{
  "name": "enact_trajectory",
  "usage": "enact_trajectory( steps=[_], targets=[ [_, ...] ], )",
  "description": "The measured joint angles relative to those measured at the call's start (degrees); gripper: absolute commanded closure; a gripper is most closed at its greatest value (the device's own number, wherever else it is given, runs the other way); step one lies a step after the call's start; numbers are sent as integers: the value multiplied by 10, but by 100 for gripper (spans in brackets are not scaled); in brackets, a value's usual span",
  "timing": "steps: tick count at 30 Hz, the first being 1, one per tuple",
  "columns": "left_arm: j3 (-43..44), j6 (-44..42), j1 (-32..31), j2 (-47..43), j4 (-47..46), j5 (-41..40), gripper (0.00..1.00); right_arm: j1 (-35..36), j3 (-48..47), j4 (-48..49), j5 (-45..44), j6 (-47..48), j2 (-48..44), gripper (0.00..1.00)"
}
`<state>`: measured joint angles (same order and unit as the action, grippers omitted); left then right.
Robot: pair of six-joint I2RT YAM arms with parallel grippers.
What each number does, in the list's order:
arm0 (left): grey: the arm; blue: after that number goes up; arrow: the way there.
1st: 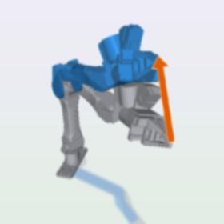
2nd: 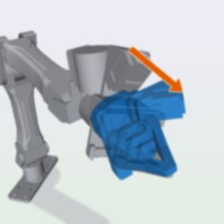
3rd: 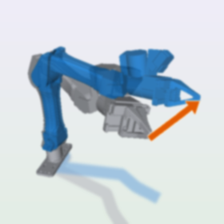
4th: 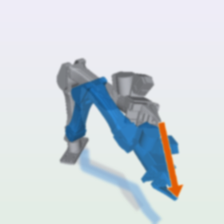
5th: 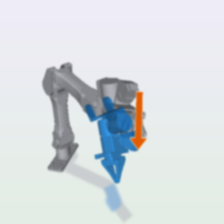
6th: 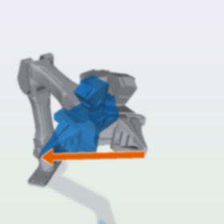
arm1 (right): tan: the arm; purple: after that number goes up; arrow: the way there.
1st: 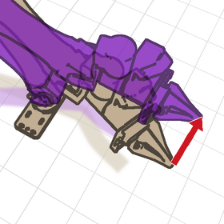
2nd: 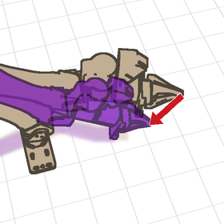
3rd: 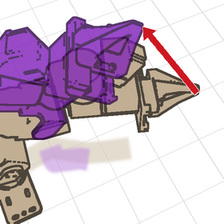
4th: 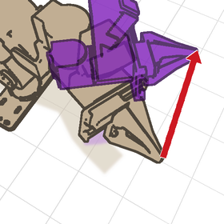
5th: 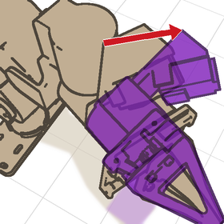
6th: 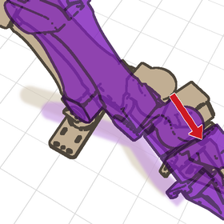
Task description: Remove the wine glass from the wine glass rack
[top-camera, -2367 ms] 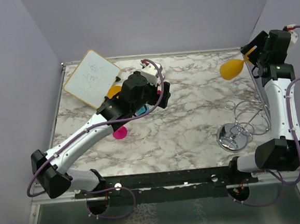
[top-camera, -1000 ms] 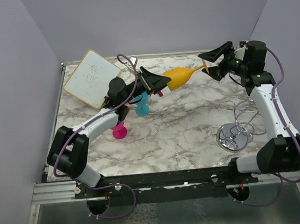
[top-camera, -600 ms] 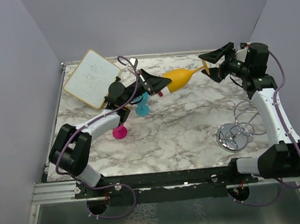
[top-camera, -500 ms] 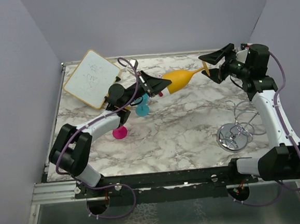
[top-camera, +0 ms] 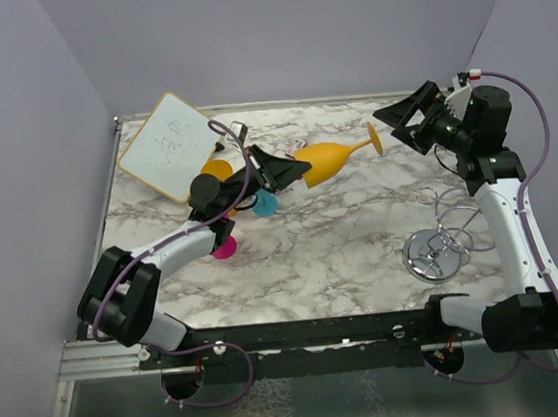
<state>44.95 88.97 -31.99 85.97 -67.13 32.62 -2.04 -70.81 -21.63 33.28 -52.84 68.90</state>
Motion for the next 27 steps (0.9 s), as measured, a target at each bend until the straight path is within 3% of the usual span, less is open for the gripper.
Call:
enact_trajectory(
  steps=[7, 14, 20, 27],
  targets=[
    [-49, -86, 0, -118, 82, 14, 100, 3, -13, -34, -70, 169, -43, 0],
    [-62, -238, -9, -242, 298, 13, 100, 52, -12, -50, -210, 289, -128, 0],
    [31, -412, -93, -289, 583, -87, 100, 120, -4, -48, -301, 384, -181, 0],
    [68, -498, -167, -295, 742, -185, 100, 170, 32, -36, -371, 446, -238, 0]
  ],
)
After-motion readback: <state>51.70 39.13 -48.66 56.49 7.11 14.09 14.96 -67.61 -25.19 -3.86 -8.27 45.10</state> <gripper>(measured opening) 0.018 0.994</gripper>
